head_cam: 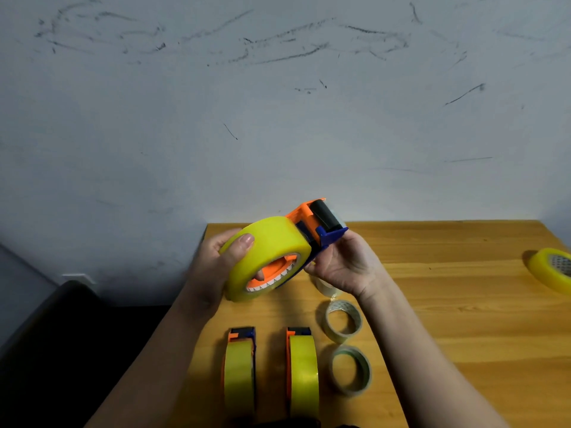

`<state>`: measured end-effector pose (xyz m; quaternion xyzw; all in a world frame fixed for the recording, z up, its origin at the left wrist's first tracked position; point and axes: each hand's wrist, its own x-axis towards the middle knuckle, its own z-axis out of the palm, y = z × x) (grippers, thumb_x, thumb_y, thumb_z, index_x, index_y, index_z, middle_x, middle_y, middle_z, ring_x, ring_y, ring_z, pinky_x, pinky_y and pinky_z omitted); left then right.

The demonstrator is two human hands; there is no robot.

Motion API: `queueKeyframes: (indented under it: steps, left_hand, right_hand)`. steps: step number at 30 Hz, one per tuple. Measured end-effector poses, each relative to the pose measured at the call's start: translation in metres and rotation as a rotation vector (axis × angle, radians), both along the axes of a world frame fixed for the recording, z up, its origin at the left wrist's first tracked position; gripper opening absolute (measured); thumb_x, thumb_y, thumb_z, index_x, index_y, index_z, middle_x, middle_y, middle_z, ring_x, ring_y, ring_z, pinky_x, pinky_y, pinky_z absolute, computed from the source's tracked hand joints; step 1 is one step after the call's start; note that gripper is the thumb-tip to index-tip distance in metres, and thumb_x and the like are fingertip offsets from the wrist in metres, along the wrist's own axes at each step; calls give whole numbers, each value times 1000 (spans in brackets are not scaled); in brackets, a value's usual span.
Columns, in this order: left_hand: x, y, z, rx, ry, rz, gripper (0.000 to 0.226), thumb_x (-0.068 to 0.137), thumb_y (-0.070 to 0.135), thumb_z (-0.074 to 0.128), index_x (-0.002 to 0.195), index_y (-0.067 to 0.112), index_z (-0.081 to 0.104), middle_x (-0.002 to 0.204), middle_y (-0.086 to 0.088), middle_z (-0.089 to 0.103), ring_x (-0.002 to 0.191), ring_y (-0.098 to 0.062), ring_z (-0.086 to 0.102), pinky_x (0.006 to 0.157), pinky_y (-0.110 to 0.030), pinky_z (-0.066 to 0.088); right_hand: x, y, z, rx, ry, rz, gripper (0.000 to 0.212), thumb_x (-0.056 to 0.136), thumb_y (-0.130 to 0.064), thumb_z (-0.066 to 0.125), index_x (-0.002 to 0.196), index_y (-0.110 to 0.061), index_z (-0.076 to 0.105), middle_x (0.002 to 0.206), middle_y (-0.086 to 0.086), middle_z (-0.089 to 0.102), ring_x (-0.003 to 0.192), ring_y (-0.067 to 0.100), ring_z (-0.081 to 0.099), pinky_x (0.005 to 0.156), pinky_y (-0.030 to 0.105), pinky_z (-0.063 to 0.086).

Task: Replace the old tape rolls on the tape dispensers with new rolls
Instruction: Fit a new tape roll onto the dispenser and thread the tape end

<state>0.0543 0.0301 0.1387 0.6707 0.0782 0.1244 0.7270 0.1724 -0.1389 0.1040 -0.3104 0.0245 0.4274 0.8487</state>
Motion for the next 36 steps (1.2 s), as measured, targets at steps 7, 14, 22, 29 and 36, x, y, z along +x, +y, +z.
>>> queueKeyframes:
  steps: [7,14,22,29,36]
  left_hand:
    - [6,-14,-1,-69,28,57,30,79,44,64,74,15,64,51,-7,62,46,-14,58,49,-21,50]
    - [17,-32,2,-203,104,109,46,71,49,55,86,6,64,51,-6,63,47,-15,61,50,-24,52]
    - [32,-42,0,-224,139,211,49,82,49,56,92,2,66,54,-2,66,51,-13,64,52,-22,52]
    - [33,-43,-9,-118,162,282,81,59,76,58,100,7,69,76,-7,72,75,-21,70,68,-30,54]
    - [31,-42,-10,-74,171,269,60,70,63,59,99,12,69,79,-8,73,74,-21,71,66,-30,57]
  right_hand:
    - [-3,13,-15,200,66,-317,46,101,-22,51,144,-10,44,125,19,60,124,31,53,103,48,43]
    - [-1,17,-14,43,8,-520,73,69,-24,83,133,-2,54,126,22,60,110,34,61,100,48,47]
    - [-14,18,-3,-178,-103,-638,41,102,-43,35,108,-15,65,102,4,71,100,19,65,94,34,48]
    - [-15,10,-1,-169,-150,-475,72,96,-65,18,139,-15,45,126,8,65,120,26,58,111,45,35]
    - [-6,0,5,-307,-132,-272,82,92,-71,11,129,-16,58,111,2,71,111,20,62,87,40,42]
